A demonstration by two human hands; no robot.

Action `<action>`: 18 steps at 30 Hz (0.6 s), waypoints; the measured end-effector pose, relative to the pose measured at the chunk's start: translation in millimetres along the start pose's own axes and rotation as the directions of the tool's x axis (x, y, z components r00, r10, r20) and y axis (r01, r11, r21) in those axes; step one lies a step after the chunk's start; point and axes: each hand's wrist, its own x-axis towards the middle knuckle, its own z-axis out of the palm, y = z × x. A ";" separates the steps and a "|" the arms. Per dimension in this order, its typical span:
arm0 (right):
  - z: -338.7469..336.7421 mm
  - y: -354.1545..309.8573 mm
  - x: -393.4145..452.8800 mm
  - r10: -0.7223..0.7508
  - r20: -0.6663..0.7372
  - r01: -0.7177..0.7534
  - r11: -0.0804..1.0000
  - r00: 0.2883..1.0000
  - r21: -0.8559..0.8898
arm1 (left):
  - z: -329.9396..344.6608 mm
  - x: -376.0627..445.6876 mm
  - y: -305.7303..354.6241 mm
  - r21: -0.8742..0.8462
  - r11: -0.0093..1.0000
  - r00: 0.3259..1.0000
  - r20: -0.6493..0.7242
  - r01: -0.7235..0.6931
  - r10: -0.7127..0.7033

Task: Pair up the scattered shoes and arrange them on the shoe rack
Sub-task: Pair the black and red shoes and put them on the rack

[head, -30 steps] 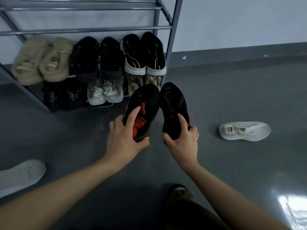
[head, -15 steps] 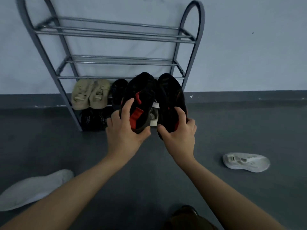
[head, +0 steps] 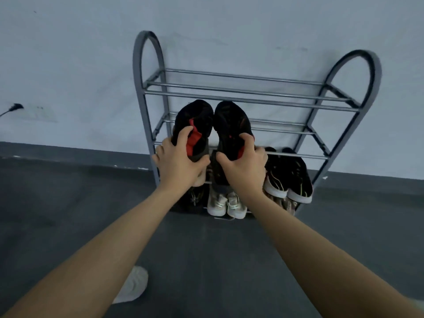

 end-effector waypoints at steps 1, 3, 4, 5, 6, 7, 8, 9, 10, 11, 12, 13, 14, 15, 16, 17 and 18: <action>11.3 -1.9 10.6 -0.011 0.005 0.011 1.000 1.000 0.007 | 3.9 13.0 -8.5 0.012 1.000 1.000 -0.013 0.004 -0.004; 34.4 -5.0 29.4 -0.022 0.023 0.021 0.999 0.999 0.039 | 12.3 35.8 -25.2 0.028 0.999 0.999 -0.037 0.023 -0.022; 46.2 -6.5 36.9 -0.024 0.037 0.022 0.998 0.999 0.056 | 17.4 45.1 -33.4 0.035 0.999 0.998 -0.047 0.032 -0.030; 57.4 -7.5 42.8 -0.031 0.049 0.027 0.997 0.998 0.065 | 23.0 53.1 -41.1 0.043 0.998 0.998 -0.054 0.038 -0.035; 68.3 -8.3 47.9 -0.042 0.058 0.038 0.997 0.997 0.066 | 28.3 60.5 -48.0 0.045 0.998 0.997 -0.059 0.042 -0.040; 78.6 -9.0 52.9 -0.054 0.064 0.050 0.997 0.996 0.063 | 33.1 67.9 -54.4 0.040 0.998 0.997 -0.065 0.048 -0.046; 87.8 -9.5 57.8 -0.060 0.068 0.055 0.996 0.996 0.066 | 37.2 75.1 -60.8 0.029 0.998 0.996 -0.067 0.056 -0.054; 96.3 -9.4 62.7 -0.051 0.073 0.045 0.996 0.996 0.077 | 40.7 82.0 -67.4 0.021 0.998 0.996 -0.066 0.061 -0.059; 104.0 -8.9 67.4 -0.031 0.079 0.024 0.996 0.996 0.089 | 43.6 88.1 -74.0 0.019 0.998 0.996 -0.060 0.063 -0.062; 111.3 -7.8 71.5 -0.007 0.087 -0.001 0.996 0.996 0.090 | 46.3 92.9 -80.8 0.025 0.998 0.997 -0.051 0.062 -0.061; 118.2 -6.6 74.7 0.015 0.093 -0.021 0.998 0.996 0.067 | 48.6 95.4 -87.2 0.036 0.998 0.998 -0.040 0.057 -0.056; 124.2 -5.1 76.6 0.027 0.093 -0.030 0.999 0.995 0.027 | 51.3 95.8 -93.0 0.046 0.998 0.999 -0.029 0.047 -0.046; 129.2 -4.3 78.4 0.029 0.088 -0.028 1.000 0.996 -0.012 | 53.8 94.5 -97.1 0.051 0.998 0.999 -0.028 0.033 -0.032; 132.4 -4.3 79.4 0.024 0.082 -0.021 0.999 0.996 -0.037 | 56.2 92.8 -100.3 0.049 0.999 0.999 -0.036 0.021 -0.020; 134.4 -4.6 79.7 0.022 0.081 -0.019 0.999 0.996 -0.043 | 57.8 91.6 -102.2 0.041 0.999 0.999 -0.049 0.011 -0.009; 134.1 -4.7 79.3 0.026 0.088 -0.023 0.999 0.996 -0.034 | 59.2 91.3 -102.7 0.026 1.000 0.998 -0.065 0.002 -0.001; 132.5 -4.0 78.2 0.024 0.104 -0.023 1.000 0.994 -0.014 | 60.1 91.5 -102.4 0.010 1.000 0.996 -0.084 -0.008 0.009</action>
